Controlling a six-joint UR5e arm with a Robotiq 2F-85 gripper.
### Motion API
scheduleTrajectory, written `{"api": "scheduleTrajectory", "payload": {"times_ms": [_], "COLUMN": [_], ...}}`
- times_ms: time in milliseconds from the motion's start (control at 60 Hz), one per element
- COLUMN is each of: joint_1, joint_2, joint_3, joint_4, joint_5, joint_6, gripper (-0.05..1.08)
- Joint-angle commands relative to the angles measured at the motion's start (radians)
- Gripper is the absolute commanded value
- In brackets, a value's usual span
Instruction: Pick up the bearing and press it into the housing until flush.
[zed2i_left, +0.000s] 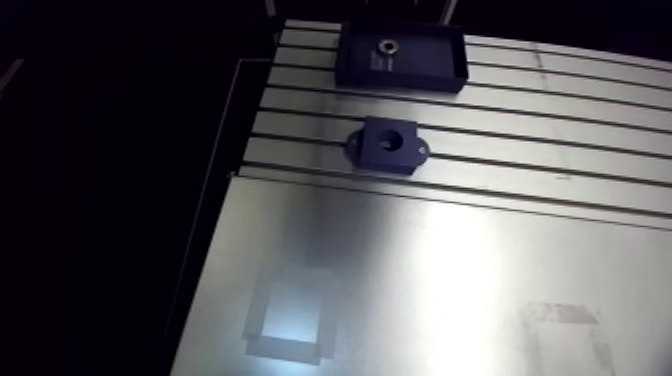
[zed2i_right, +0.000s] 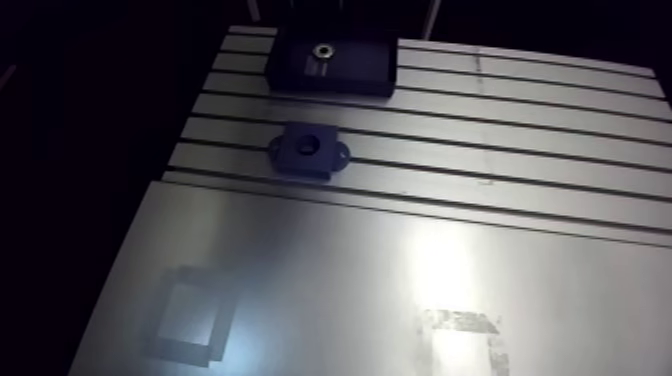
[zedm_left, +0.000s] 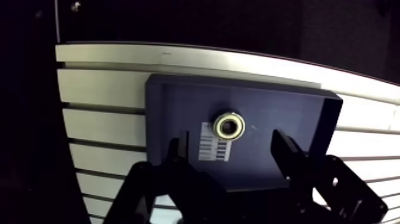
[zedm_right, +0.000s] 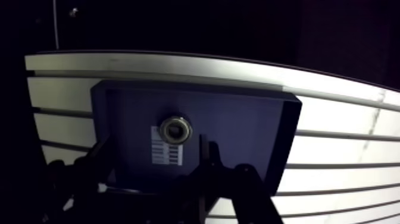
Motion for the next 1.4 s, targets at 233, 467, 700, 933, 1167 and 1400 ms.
{"api": "scheduleTrajectory", "payload": {"times_ms": [233, 467, 700, 933, 1167, 1400], "joint_1": [0.003, -0.001, -0.004, -0.004, -0.005, -0.007], "joint_2": [0.004, 0.004, 0.004, 0.002, 0.004, 0.004], "joint_3": [0.029, 0.044, 0.06, 0.066, 0.078, 0.086], "joint_4": [-0.013, -0.015, -0.036, -0.059, -0.061, -0.062], "joint_5": [-0.009, -0.009, -0.01, -0.009, -0.007, -0.013], "joint_6": [0.003, 0.003, 0.012, 0.051, 0.057, 0.057], "gripper": [0.26, 0.28, 0.28, 0.28, 0.29, 0.3]}}
